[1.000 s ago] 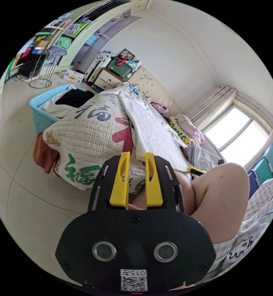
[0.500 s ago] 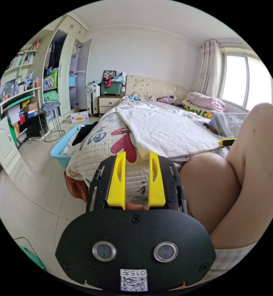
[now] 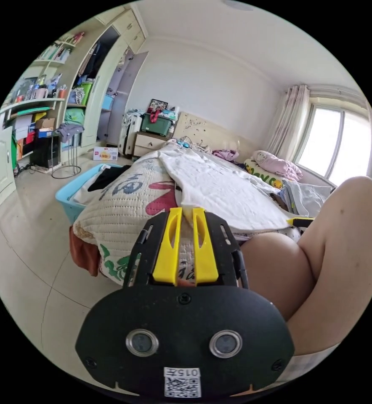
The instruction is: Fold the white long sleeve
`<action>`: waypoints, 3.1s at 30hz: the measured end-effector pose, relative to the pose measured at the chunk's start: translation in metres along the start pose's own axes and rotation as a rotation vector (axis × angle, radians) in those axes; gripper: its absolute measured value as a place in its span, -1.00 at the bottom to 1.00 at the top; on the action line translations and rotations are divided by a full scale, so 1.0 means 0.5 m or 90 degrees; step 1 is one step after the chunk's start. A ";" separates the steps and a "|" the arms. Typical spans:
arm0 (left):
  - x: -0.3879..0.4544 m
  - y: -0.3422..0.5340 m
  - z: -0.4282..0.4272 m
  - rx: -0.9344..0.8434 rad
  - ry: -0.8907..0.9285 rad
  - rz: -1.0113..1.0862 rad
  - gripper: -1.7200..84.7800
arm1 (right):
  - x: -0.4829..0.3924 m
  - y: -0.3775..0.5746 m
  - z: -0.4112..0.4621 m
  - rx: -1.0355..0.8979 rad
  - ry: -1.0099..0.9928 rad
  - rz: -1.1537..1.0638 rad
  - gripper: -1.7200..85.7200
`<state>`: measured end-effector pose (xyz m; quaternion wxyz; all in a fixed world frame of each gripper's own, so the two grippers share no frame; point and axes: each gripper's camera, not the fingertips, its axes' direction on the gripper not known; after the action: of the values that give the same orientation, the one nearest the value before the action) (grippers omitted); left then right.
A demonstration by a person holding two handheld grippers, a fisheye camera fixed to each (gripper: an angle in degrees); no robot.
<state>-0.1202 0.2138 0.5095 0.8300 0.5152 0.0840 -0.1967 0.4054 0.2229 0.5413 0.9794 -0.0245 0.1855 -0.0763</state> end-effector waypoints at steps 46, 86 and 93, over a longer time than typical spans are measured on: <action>0.236 -0.148 0.383 -0.215 0.261 0.203 -0.90 | 1.267 -0.646 -0.036 0.143 -0.202 0.752 -0.71; 0.058 -0.165 0.361 -0.163 0.323 0.069 -0.82 | 0.178 -0.540 0.153 0.053 -0.217 -0.117 -0.83; 0.018 -0.157 0.360 -0.151 0.337 0.052 -0.81 | 0.211 -0.588 0.268 -0.031 -0.130 0.046 -0.72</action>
<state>-0.1555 0.0209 0.5240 0.8409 0.4510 0.2989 -0.0107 0.5102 -0.0817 0.6503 0.9944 -0.0493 0.0876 -0.0334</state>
